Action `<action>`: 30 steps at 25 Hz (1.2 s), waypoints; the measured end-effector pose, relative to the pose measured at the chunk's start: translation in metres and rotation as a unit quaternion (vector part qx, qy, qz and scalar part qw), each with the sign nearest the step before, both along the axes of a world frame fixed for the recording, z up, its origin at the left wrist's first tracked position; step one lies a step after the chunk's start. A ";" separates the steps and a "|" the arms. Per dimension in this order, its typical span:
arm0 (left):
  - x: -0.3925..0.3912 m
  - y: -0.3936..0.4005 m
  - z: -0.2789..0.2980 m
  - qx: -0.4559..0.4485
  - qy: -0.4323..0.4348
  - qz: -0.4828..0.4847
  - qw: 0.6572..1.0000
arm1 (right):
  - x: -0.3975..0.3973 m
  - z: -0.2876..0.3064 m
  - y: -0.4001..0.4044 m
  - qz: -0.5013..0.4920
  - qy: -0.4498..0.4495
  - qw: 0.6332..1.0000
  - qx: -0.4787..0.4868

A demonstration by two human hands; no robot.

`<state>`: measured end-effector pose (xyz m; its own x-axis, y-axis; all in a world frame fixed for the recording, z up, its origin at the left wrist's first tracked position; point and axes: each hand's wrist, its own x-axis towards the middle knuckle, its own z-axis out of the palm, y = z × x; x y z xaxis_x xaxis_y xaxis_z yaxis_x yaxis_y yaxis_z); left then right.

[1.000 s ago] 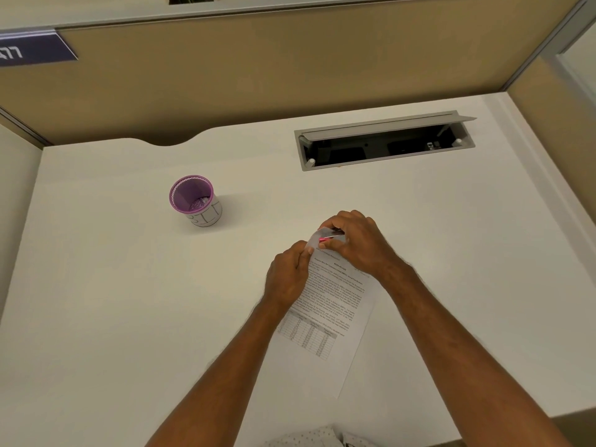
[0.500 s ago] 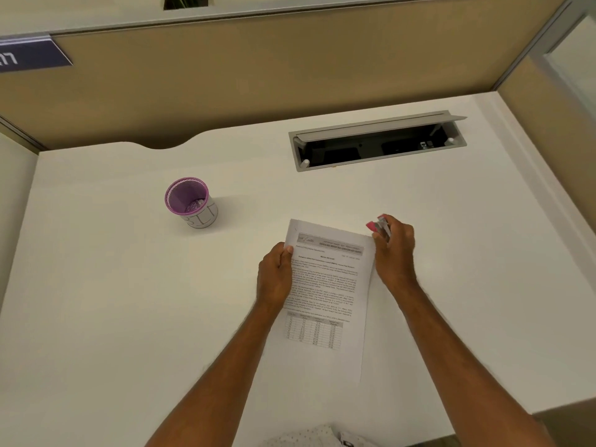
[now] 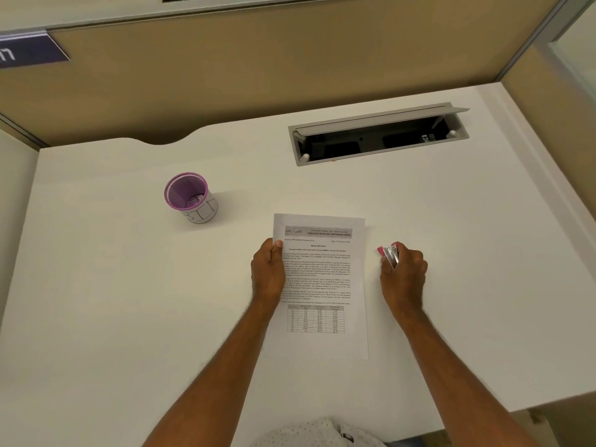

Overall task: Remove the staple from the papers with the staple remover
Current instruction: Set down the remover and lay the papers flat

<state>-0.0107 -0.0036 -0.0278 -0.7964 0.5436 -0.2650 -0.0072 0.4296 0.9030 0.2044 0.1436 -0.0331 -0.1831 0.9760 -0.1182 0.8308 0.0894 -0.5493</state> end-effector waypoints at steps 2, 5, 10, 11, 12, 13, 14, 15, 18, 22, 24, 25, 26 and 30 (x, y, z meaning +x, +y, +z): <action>0.001 0.000 0.000 0.007 -0.007 -0.001 1.000 | 0.000 0.002 -0.001 0.002 -0.005 1.000 0.012; 0.001 -0.001 0.005 0.027 -0.030 -0.001 0.999 | -0.004 0.009 -0.012 0.035 0.086 0.994 0.051; -0.002 -0.003 0.028 0.104 -0.074 -0.004 0.992 | -0.025 0.026 -0.035 0.019 0.289 0.946 -0.145; -0.003 -0.004 0.034 0.121 -0.079 0.002 0.989 | -0.027 0.027 -0.037 0.010 0.320 0.925 -0.203; -0.004 -0.004 0.040 0.137 -0.081 0.007 0.987 | -0.028 0.030 -0.039 0.004 0.337 0.909 -0.243; -0.005 -0.004 0.046 0.153 -0.079 0.012 0.985 | -0.029 0.033 -0.041 0.002 0.340 0.904 -0.259; -0.007 -0.003 0.052 0.171 -0.076 0.013 0.982 | -0.031 0.038 -0.042 0.000 0.345 0.901 -0.263; -0.009 -0.003 0.058 0.189 -0.074 0.012 0.979 | -0.033 0.044 -0.041 -0.002 0.359 0.896 -0.260; -0.018 -0.006 0.073 0.236 -0.071 0.004 0.969 | -0.041 0.065 -0.036 0.006 0.430 0.874 -0.226; -0.026 -0.011 0.074 0.233 -0.065 -0.035 0.970 | -0.052 0.083 -0.025 0.023 0.465 0.862 -0.200; -0.026 -0.014 0.065 0.199 -0.084 -0.025 0.976 | -0.063 0.081 -0.020 0.016 0.448 0.872 -0.198; -0.026 -0.015 0.059 0.170 -0.092 -0.011 0.981 | -0.070 0.078 -0.017 0.004 0.439 0.876 -0.199; -0.026 -0.015 0.052 0.138 -0.101 0.006 0.985 | -0.077 0.075 -0.014 -0.006 0.433 0.879 -0.201; -0.028 -0.008 0.027 0.023 -0.122 0.087 0.988 | -0.101 0.053 -0.002 -0.016 0.371 0.906 -0.202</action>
